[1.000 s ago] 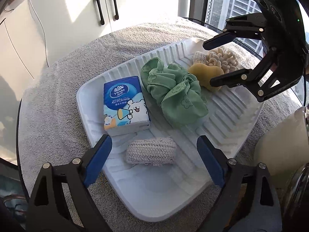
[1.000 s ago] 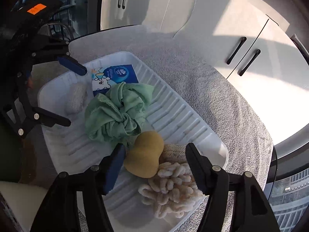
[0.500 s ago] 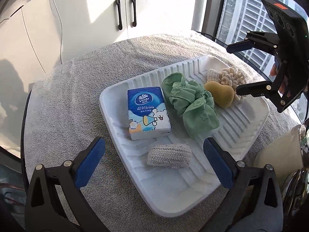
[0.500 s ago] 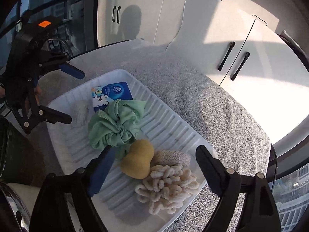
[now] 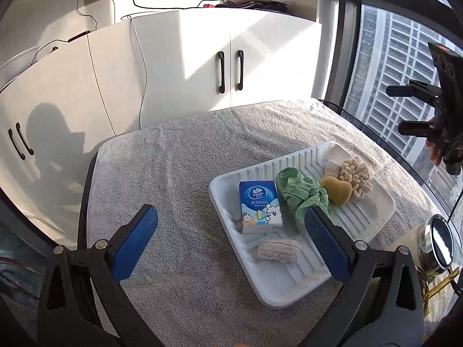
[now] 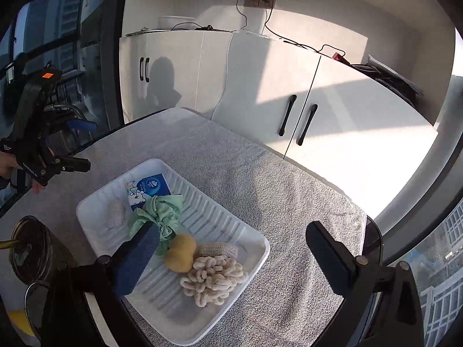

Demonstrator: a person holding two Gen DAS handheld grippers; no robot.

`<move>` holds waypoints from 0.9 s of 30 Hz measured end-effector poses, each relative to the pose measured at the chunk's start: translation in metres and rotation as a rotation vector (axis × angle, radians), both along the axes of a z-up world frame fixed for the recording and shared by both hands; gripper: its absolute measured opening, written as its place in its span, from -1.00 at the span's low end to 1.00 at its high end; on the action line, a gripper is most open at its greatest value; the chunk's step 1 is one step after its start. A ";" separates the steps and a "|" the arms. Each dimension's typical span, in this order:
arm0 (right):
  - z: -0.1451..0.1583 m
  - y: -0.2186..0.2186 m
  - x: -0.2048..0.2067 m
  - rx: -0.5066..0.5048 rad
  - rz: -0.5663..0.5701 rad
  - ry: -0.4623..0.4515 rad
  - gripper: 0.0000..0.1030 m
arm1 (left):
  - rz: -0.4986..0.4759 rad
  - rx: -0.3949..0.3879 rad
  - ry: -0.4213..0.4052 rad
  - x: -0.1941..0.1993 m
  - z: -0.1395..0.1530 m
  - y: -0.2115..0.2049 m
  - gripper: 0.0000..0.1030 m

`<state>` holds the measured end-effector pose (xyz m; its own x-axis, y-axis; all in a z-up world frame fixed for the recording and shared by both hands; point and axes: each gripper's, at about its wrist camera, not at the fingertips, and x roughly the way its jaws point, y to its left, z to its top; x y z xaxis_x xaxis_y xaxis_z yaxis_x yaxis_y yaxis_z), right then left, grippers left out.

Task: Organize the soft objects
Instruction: 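Move both tools back to the yellow sponges beside the mug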

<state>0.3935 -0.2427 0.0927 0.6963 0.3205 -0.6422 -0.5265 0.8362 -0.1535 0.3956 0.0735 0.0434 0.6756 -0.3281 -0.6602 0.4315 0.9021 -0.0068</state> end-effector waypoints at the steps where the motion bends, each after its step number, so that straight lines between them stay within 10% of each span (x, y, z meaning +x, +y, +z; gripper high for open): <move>1: 0.007 -0.005 -0.006 0.011 -0.006 -0.009 1.00 | 0.006 -0.008 -0.011 -0.005 0.005 0.003 1.00; 15: 0.035 -0.042 -0.137 0.082 -0.055 -0.072 1.00 | 0.023 -0.042 -0.162 -0.159 0.046 0.019 1.00; 27: -0.041 -0.013 -0.267 0.195 -0.064 0.012 1.00 | -0.139 -0.053 -0.138 -0.294 0.001 -0.037 1.00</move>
